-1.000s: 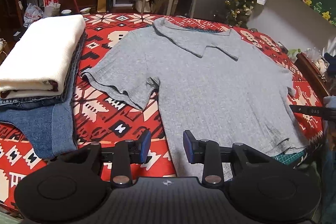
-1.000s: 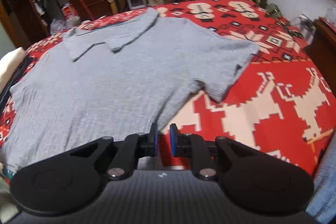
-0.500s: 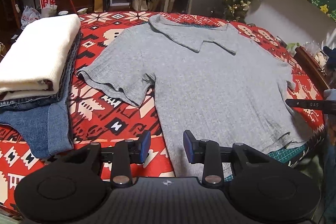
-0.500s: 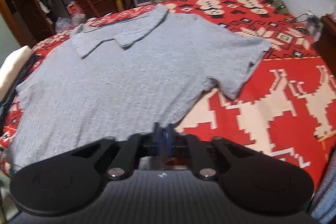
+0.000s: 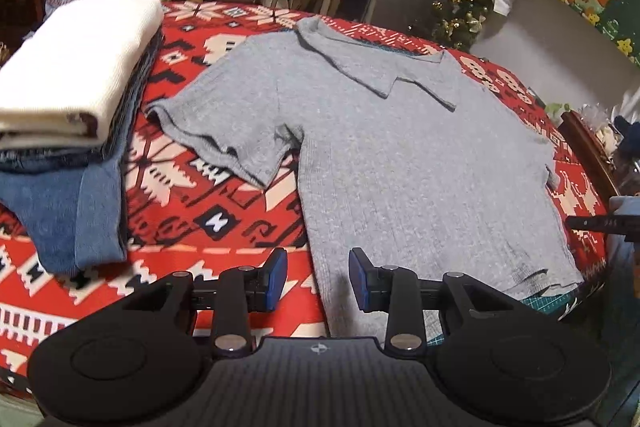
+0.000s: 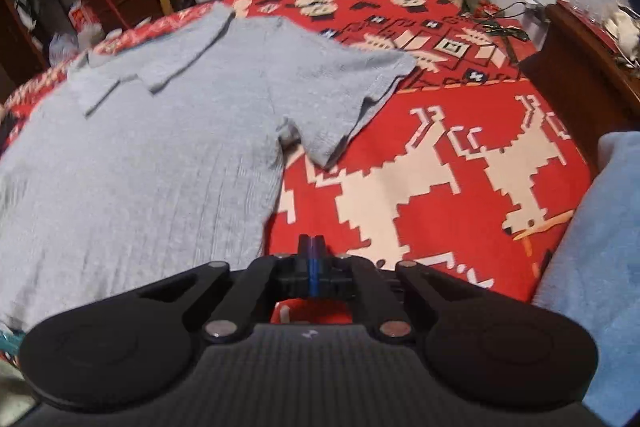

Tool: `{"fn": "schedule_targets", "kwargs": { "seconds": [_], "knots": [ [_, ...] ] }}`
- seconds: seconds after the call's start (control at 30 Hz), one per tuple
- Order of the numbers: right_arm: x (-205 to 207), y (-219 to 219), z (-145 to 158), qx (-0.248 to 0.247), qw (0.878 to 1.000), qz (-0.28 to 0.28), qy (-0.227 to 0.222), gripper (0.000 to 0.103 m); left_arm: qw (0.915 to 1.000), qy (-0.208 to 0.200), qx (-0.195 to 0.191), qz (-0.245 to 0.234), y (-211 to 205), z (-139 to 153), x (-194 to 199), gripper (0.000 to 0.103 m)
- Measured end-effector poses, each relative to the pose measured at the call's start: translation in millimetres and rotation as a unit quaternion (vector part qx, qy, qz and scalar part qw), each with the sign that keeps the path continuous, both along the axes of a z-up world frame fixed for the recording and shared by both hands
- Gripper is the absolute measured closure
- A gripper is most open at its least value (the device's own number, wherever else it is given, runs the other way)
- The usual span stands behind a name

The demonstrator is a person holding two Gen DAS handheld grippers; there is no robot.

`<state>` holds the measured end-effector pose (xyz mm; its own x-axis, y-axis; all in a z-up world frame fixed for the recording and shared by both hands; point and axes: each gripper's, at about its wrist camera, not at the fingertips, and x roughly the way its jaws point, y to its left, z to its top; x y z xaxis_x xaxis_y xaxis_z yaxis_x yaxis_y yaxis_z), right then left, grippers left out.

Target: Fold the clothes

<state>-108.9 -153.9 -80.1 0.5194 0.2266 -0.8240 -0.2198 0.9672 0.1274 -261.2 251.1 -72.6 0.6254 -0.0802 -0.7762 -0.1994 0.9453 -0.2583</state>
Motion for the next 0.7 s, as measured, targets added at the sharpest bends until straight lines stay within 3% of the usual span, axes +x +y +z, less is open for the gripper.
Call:
{"fn": "schedule_targets", "kwargs": {
  "seconds": [0.23,0.33,0.6,0.7],
  "knots": [
    [-4.4,-13.5,9.2,0.088,0.996,-0.015,0.028,0.100,0.9995,-0.003,-0.031,0.004,4.9,-3.1,-7.4,0.070],
    [-10.3,-14.2,8.4,0.107,0.993,-0.011,0.044,0.094,0.9993,-0.002,-0.037,-0.003,2.5,-3.8,-6.8,0.070],
    [-23.4,0.3,2.9,0.083,0.994,0.021,0.071,0.093,0.9990,0.007,-0.044,-0.001,3.0,-6.2,-6.1,0.070],
    [-27.9,12.9,4.1,0.040,0.997,0.051,0.052,0.098,0.9988,0.011,-0.047,0.001,4.4,-8.6,-5.5,0.070]
  ]
}}
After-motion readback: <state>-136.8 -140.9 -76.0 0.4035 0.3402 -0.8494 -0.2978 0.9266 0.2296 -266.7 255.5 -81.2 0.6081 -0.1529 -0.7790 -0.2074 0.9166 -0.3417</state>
